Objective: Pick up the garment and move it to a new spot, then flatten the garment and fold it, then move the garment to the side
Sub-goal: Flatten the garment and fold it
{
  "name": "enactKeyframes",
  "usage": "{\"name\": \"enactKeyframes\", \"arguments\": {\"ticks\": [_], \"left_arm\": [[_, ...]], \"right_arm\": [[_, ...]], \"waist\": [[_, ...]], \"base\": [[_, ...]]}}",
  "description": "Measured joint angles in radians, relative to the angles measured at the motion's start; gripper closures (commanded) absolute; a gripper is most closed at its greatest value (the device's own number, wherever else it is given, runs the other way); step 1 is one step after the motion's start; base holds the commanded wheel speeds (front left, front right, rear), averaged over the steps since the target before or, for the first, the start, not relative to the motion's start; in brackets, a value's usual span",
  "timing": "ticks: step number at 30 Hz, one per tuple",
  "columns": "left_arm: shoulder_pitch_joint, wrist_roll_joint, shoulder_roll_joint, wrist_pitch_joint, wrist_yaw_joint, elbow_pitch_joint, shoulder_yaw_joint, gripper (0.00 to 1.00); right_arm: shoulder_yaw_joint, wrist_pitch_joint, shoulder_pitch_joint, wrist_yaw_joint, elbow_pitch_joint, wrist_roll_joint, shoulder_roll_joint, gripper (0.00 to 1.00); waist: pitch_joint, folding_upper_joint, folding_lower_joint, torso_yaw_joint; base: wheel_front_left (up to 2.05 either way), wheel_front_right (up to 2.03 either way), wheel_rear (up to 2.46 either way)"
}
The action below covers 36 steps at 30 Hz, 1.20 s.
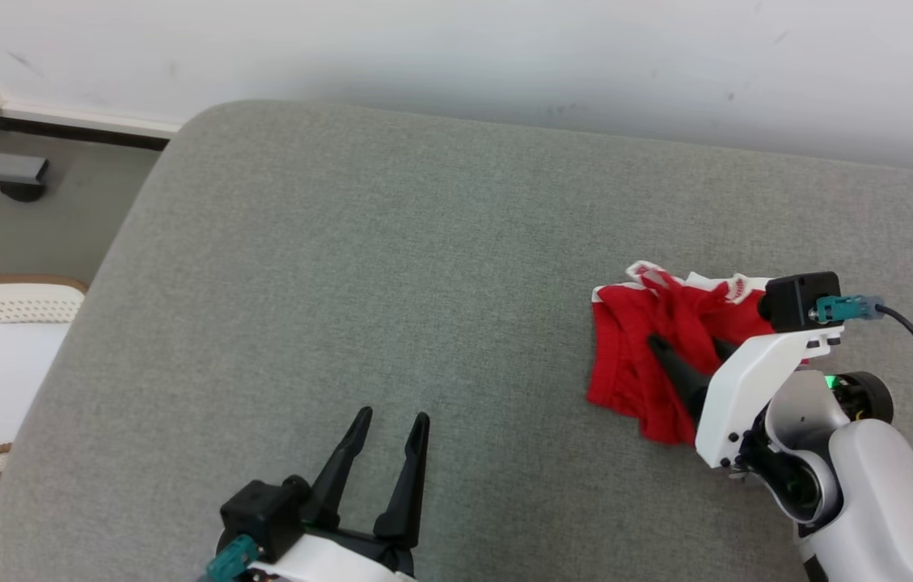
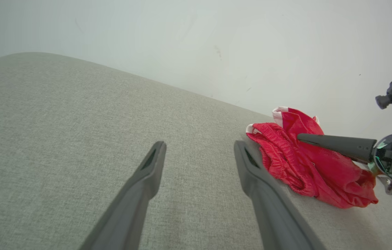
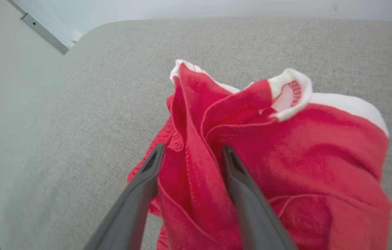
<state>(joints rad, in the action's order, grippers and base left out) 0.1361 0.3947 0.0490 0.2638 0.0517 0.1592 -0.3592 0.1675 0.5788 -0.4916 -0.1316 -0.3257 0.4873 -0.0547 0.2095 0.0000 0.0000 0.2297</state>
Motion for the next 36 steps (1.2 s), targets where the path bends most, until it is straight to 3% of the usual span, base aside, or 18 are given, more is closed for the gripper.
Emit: {"name": "enactKeyframes", "arguments": {"ticks": [12,18,25,29,36], "left_arm": [[-0.023,-0.015,0.0,0.0,0.0,0.014,0.034,0.0],[-0.045,-0.024,0.0,0.0,0.001,0.019,0.056,0.0],[-0.093,-0.044,0.0,0.0,0.002,0.015,0.093,0.0],[-0.13,-0.059,0.0,0.0,0.002,0.008,0.12,0.0],[-0.177,-0.074,0.0,0.0,0.005,0.0,0.152,0.0]], "right_arm": [[0.238,-0.153,0.024,0.0,0.001,0.221,0.005,0.0],[0.273,-0.229,0.06,0.0,0.049,0.261,0.005,0.0],[0.193,-0.329,0.163,0.0,0.166,0.17,-0.006,0.0],[0.113,-0.423,0.236,0.0,0.225,0.036,-0.068,0.0],[-0.051,-0.57,0.364,0.0,0.238,-0.096,-0.146,0.0]], "waist": [[-0.043,0.0,0.0,-0.052],[-0.077,0.0,0.0,-0.08],[-0.134,0.0,0.0,-0.102],[-0.171,0.0001,-0.0001,-0.113],[-0.224,0.0,0.0,-0.134]], "base": [[0.0,0.0,0.0],[0.0,0.0,0.0],[0.0,0.0,0.0],[0.0,0.0,0.0],[0.0,0.0,0.0]]}}
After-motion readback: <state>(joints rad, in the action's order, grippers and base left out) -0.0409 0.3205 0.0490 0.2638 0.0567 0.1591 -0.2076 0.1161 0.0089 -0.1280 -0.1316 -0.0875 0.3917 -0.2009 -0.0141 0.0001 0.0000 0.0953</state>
